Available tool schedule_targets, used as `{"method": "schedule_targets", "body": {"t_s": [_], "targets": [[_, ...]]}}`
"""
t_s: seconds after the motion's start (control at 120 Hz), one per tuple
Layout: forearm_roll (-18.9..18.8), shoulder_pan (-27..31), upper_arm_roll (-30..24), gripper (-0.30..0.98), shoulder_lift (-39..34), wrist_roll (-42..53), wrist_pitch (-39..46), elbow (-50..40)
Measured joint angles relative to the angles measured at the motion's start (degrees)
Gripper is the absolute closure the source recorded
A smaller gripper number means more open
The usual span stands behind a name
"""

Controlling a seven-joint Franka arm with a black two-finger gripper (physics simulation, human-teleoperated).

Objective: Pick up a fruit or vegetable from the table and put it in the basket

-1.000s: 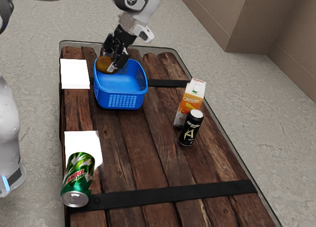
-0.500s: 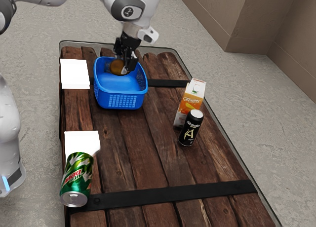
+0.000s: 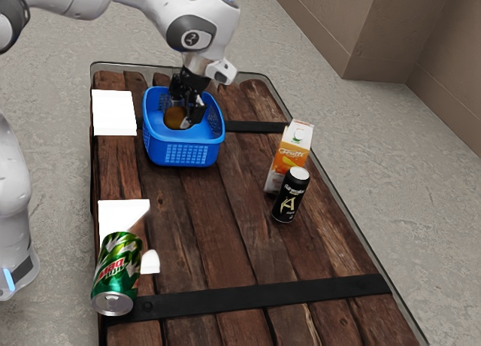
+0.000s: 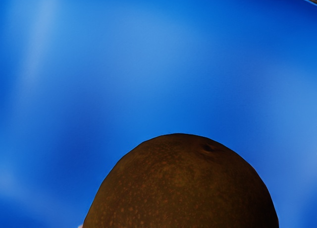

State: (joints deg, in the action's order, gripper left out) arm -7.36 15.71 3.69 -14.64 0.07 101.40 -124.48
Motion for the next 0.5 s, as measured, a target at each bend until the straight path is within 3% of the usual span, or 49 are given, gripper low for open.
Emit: {"method": "schedule_targets", "body": {"t_s": [0.108, 0.2, 0.358, 0.408, 0.5], "targets": [[0.46, -0.06, -0.07, 0.42, 0.36, -0.33, 0.38, -0.44], [0.74, -0.16, -1.15, 0.27, 0.49, -0.39, 0.43, -0.31], [1.23, -0.14, -1.57, 0.14, 0.14, -0.36, -0.6, 0.48], [1.72, 0.08, -3.62, 0.12, -0.17, -0.39, -4.08, 5.32], [2.51, 0.09, -8.15, 0.08, 0.06, -0.44, -14.36, 25.19]]}}
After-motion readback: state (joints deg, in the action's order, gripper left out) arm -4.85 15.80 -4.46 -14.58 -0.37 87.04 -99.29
